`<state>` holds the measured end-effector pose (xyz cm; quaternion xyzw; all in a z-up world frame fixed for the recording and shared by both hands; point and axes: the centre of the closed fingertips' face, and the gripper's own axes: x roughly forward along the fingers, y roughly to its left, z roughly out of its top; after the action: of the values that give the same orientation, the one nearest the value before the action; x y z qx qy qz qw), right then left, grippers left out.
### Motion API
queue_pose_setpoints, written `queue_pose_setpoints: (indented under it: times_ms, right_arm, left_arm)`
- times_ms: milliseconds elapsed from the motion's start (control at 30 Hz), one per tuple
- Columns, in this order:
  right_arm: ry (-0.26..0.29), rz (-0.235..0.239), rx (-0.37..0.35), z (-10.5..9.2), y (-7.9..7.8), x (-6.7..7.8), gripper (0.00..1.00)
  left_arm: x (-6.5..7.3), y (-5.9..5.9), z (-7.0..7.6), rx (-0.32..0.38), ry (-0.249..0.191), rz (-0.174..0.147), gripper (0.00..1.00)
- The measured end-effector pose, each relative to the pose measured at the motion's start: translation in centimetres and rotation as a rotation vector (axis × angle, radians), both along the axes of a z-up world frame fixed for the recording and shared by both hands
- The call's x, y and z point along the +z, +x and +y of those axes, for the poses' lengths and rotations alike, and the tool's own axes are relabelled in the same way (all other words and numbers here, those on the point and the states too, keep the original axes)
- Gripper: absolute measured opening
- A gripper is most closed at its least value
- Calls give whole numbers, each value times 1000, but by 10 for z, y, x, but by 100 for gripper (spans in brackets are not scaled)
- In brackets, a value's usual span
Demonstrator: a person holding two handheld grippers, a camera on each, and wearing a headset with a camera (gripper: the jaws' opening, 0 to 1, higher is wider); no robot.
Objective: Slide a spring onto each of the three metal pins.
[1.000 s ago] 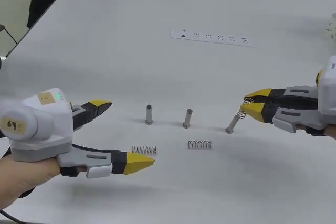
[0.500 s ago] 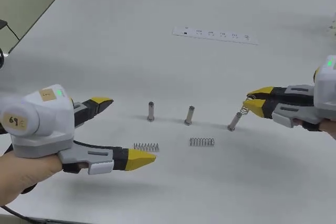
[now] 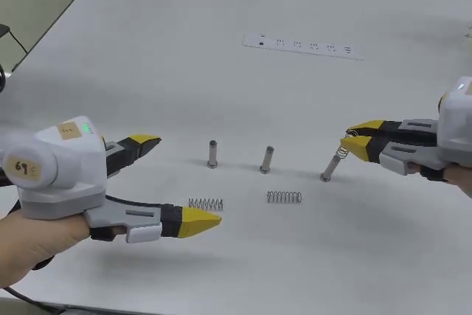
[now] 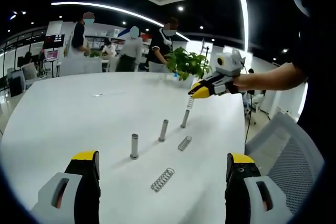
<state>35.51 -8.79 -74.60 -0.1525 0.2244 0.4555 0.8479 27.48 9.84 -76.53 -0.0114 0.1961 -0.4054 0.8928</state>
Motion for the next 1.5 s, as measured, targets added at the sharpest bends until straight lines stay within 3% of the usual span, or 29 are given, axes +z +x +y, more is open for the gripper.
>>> queue_pose_setpoints:
  times_ms: [1500]
  right_arm:
    - [19, 41, -21, 2, 0, -13, 8]
  left_arm:
    - [-1, -1, 3, 3, 0, 7, 98]
